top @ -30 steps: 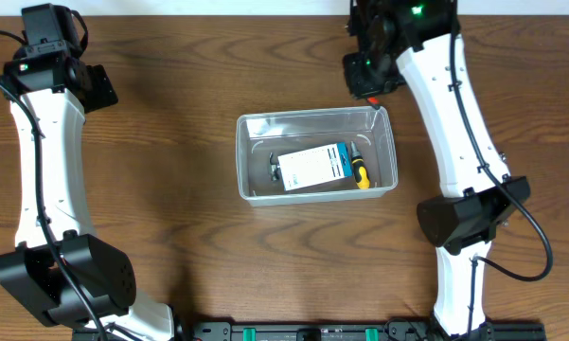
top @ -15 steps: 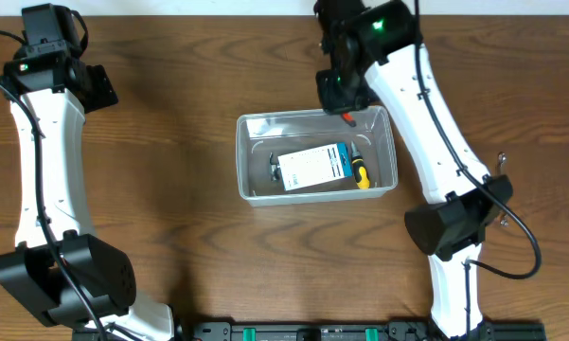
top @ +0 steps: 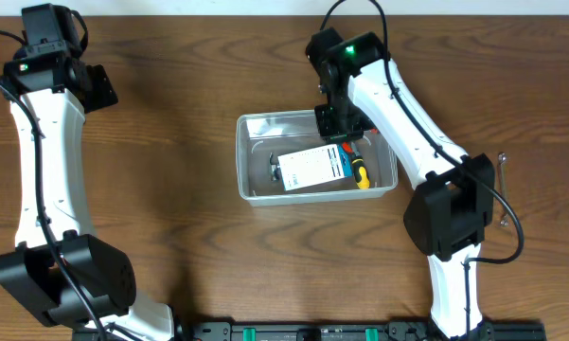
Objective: Pack container
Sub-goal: 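Lift the pliers with the right gripper and carry them over the container, then lower the pliers into the container and open the right gripper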
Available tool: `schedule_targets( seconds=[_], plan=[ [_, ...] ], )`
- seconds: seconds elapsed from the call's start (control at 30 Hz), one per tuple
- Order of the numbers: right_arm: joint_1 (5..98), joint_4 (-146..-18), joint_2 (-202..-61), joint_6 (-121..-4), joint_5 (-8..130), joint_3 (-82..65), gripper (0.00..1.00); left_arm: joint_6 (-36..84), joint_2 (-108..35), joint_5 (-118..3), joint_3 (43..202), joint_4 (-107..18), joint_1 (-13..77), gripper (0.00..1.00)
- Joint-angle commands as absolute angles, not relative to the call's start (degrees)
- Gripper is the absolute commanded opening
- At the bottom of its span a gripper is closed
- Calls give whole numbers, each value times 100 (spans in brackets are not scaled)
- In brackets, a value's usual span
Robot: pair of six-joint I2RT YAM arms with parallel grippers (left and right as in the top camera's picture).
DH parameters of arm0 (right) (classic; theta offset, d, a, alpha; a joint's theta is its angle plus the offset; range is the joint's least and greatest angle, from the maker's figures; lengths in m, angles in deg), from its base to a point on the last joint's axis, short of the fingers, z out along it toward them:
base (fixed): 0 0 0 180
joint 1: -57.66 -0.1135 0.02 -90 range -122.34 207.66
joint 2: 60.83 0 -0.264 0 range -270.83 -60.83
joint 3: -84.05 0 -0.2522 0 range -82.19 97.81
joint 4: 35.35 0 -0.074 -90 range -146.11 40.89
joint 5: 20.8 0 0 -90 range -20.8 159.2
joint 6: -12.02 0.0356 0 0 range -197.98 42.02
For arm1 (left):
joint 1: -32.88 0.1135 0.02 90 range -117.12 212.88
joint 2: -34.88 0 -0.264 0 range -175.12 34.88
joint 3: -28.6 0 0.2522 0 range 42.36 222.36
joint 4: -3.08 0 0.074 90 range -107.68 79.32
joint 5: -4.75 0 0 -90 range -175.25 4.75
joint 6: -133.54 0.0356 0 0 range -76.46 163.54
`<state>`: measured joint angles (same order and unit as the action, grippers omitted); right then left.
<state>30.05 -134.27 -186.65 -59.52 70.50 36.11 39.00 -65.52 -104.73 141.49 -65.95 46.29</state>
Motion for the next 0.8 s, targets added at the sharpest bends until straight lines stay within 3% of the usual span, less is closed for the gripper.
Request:
schedule_targets(
  seconds=[0.0,0.5,0.6,0.77],
  plan=[
    [2861,-13279,-18523,-5821,7107,3357,1,3830,-6434,-10504,14287,-6610,4638,98],
    [2874,-12158,-18523,-5657,7113,2083,3,3830,-6434,-10504,14287,-6610,4638,98],
    [2965,-12103,-18523,-5657,7111,2074,18,3830,-6434,-10504,14287,-6610,4638,98],
    [3081,-12064,-18523,-5703,7111,2076,30,3830,-6434,-10504,14287,-6610,4638,98]
  ],
)
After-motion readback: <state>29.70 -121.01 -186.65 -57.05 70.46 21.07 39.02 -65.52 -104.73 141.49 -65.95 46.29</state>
